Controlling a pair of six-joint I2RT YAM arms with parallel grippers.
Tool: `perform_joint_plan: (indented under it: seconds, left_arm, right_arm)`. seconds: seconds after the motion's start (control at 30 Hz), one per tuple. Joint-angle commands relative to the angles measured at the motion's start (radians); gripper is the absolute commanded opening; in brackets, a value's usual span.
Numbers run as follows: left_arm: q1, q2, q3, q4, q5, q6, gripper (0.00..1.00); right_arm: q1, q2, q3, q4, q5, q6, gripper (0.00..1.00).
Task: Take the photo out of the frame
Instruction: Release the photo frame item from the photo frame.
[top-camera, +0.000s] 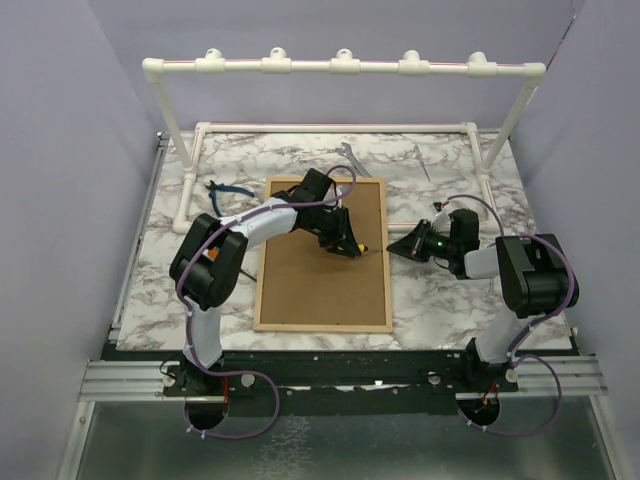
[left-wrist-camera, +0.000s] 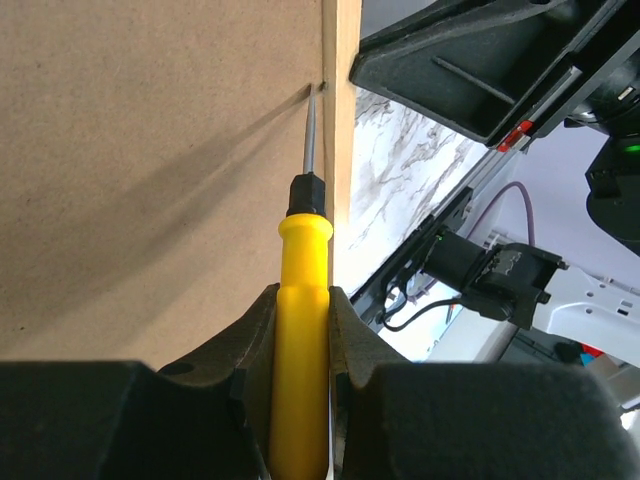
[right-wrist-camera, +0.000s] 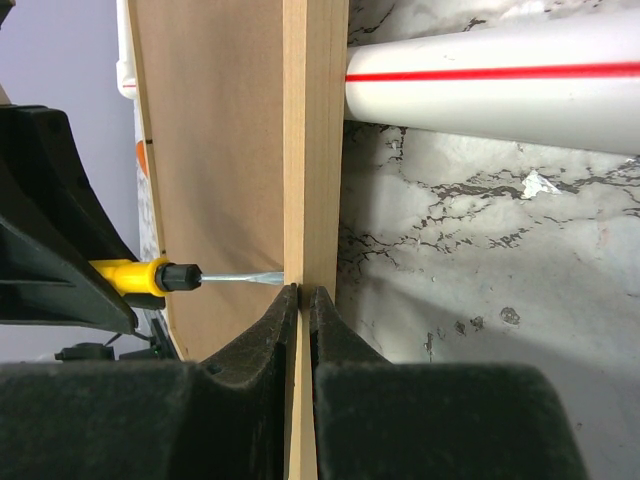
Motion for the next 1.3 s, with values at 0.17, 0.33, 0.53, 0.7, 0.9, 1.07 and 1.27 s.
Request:
perform_joint_plan:
  seconds: [0.17,0.33,0.53,0.7,0.9,1.07,1.27]
  left_arm:
    - [-0.002,0.071,0.025,-0.017,0.029,0.014,0.0]
    - [0.0,0.073,0.015,-0.017,0.062,-0.014,0.0]
    - [0.004,0.109,0.008,-0.018,0.112,-0.041,0.0]
    - [0.018,0.121,0.013,-0.018,0.13,-0.047,0.0]
    - [0.048,0.117,-0.002,-0.018,0.166,-0.03,0.0]
    - [0.048,0.12,-0.017,-0.018,0.169,-0.021,0.0]
    - [0.025,0.134,0.001,-0.018,0.169,-0.023,0.0]
  right_arm:
    - [0.009,0.033,0.014,-0.024,-0.026,-0.006,0.07]
    - [0.009,0.034,0.012,-0.022,-0.026,-0.006,0.07]
    - [0.009,0.032,0.008,-0.009,-0.034,0.001,0.07]
    - [0.009,0.032,0.012,-0.008,-0.037,0.002,0.07]
    - [0.009,0.034,0.02,-0.018,-0.037,0.002,0.07]
    - [0.009,0.04,0.023,-0.013,-0.038,0.007,0.07]
    - [0.01,0.046,0.03,-0.012,-0.043,0.01,0.07]
